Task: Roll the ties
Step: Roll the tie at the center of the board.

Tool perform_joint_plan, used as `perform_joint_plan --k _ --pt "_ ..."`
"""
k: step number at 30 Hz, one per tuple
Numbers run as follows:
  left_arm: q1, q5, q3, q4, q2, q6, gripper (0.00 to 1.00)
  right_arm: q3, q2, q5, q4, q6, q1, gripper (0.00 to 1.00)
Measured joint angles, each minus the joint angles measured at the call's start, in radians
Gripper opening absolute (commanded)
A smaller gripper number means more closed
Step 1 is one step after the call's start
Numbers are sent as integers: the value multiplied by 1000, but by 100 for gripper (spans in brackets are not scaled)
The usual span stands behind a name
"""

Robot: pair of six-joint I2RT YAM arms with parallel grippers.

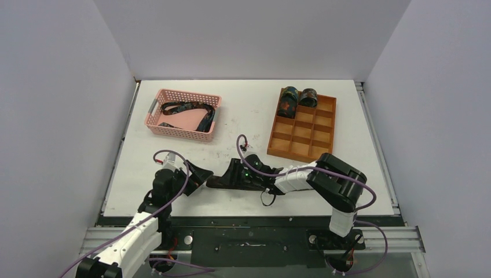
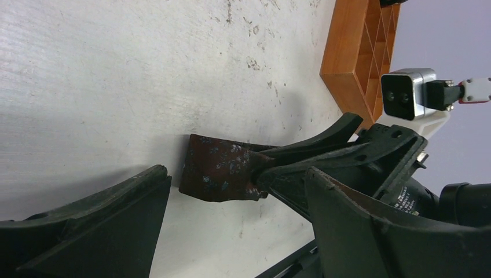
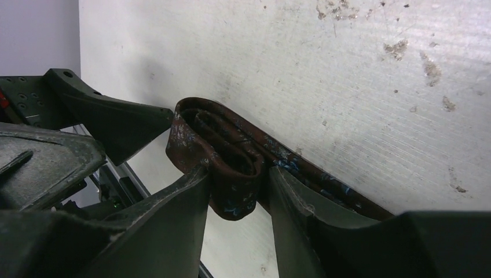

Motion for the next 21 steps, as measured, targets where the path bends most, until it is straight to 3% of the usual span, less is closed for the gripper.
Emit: perform_joint_plan --k 10,16,21 --pt "0 0 -8 -3 22 0 83 -31 35 -37 82 38 -9 14" --pt "0 5 -21 10 42 -1 84 -55 70 -88 175 60 -29 6" --pt "0 10 -21 25 56 -1 79 -84 87 -107 246 61 -42 5"
